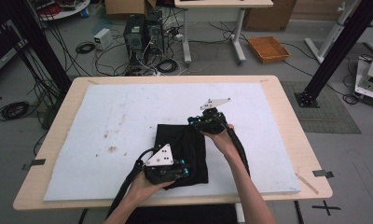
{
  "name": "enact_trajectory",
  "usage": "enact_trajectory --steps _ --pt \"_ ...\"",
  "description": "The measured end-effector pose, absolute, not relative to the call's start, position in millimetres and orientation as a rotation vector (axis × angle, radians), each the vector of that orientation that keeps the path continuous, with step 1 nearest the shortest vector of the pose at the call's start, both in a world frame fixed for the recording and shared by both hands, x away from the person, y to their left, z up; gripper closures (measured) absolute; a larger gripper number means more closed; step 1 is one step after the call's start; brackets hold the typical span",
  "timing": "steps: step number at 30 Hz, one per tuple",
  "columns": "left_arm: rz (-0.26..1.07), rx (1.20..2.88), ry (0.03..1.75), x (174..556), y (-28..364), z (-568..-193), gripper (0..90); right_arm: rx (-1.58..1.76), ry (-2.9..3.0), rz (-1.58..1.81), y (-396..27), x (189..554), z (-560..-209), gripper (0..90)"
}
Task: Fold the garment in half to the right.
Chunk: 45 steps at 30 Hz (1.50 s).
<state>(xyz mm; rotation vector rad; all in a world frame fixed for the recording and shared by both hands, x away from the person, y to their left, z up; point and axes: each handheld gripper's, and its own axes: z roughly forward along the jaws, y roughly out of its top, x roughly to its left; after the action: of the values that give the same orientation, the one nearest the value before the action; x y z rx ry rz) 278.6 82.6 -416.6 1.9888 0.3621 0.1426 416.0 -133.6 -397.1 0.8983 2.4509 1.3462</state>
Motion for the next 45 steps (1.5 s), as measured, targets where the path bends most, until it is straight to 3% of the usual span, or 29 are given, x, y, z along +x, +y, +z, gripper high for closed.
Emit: enact_trajectory --steps 16,21,28,36,42,45 --pt "0.124 2.139 0.355 285 53 -433 84.7 0.961 2.484 1.223 -144 417 -415 86.0" --pt "0.117 2.142 0.380 288 52 -435 83.0 0.991 2.483 1.183 -143 421 -420 81.5" --pt "0.118 2.126 0.387 287 58 -427 66.4 1.068 2.433 1.151 -152 422 -417 71.5" --pt "0.254 2.043 0.442 294 90 -397 60.0 1.083 2.304 1.227 -164 405 -396 66.3" --pt "0.479 1.989 0.670 327 125 -386 60.9 1.011 2.324 1.293 -148 391 -389 64.9" --pt "0.535 1.971 0.790 353 133 -391 66.5 0.980 2.365 1.278 -132 391 -392 65.0"
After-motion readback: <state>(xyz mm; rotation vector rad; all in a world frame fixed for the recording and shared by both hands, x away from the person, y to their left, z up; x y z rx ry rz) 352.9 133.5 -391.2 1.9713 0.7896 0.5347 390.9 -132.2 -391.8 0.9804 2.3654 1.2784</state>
